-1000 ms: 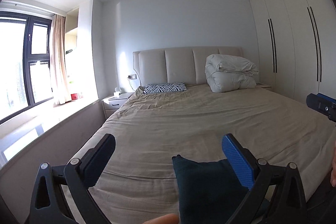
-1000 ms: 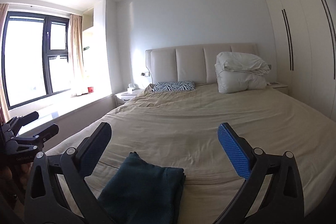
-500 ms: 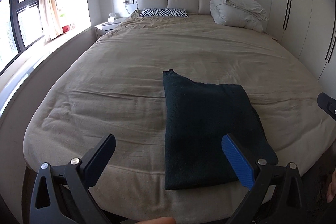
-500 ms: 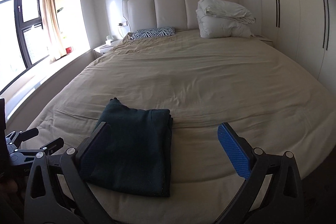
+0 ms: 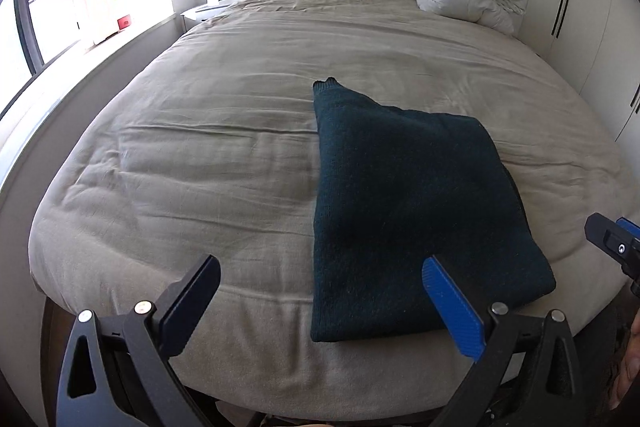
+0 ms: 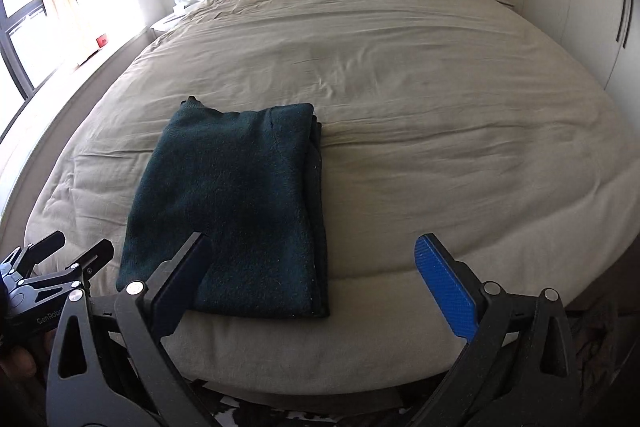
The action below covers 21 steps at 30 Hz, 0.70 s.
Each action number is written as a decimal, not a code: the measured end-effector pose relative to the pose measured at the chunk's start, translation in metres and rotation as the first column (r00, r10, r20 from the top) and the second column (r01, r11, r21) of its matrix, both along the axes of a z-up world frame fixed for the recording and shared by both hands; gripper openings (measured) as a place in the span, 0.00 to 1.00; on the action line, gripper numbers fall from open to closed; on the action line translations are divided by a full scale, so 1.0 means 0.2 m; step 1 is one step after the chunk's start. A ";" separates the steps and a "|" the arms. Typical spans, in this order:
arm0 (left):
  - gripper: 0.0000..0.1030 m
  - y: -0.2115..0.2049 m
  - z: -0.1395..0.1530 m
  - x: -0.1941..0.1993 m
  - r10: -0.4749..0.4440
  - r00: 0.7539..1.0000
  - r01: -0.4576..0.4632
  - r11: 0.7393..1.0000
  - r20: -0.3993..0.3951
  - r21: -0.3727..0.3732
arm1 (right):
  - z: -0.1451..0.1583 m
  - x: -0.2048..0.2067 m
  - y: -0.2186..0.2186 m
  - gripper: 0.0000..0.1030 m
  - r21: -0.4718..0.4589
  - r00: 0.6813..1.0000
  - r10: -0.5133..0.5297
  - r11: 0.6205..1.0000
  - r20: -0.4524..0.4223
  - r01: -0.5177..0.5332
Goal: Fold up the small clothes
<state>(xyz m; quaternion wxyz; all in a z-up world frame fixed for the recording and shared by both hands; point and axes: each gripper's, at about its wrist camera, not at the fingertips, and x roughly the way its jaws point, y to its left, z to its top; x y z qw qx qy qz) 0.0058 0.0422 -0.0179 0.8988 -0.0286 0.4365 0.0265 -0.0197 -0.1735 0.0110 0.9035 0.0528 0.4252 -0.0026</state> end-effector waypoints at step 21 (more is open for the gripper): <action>1.00 0.01 -0.04 0.01 0.006 1.000 -0.006 1.000 -0.018 -0.002 | -0.03 -0.02 0.06 1.00 -0.020 1.000 0.013 1.000 -0.025 -0.013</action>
